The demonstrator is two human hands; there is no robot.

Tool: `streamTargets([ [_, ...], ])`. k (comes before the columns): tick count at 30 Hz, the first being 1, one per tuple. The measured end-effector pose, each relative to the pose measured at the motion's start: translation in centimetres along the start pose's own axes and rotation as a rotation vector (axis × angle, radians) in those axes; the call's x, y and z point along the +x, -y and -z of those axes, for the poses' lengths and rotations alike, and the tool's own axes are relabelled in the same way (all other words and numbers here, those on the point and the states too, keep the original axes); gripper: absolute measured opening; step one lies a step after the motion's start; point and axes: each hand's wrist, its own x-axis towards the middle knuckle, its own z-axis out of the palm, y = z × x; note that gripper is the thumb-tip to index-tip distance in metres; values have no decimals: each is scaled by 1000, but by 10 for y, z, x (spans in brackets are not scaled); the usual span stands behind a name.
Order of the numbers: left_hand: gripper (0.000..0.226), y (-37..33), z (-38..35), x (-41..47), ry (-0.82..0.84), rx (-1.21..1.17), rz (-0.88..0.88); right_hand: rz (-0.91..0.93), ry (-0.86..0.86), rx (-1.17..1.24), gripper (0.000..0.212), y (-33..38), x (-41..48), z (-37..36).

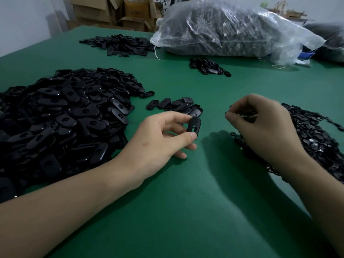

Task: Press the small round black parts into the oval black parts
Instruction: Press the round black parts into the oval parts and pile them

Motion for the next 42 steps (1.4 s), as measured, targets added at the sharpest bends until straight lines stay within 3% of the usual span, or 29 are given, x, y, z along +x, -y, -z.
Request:
streamTargets([
  [2, 30, 1, 0, 0, -38, -15, -47, -114, 109, 499, 7, 14, -7, 2],
  [4, 31, 1, 1, 0, -47, -8, -100, -191, 233, 831, 13, 24, -14, -2],
  [9, 27, 2, -1, 0, -32, 34, -174, -256, 333, 1020, 12, 30, -20, -8],
  [21, 23, 1, -1, 0, -36, 43, -172, -298, 342, 1009, 11, 29, -21, -13],
  [32, 34, 0, -2, 1, -79, 13, -138, -133, 265, 908, 18, 25, -20, -14],
  [42, 20, 0, 0, 1, -95, -58, -98, -13, 199, 790, 15, 32, -22, -13],
])
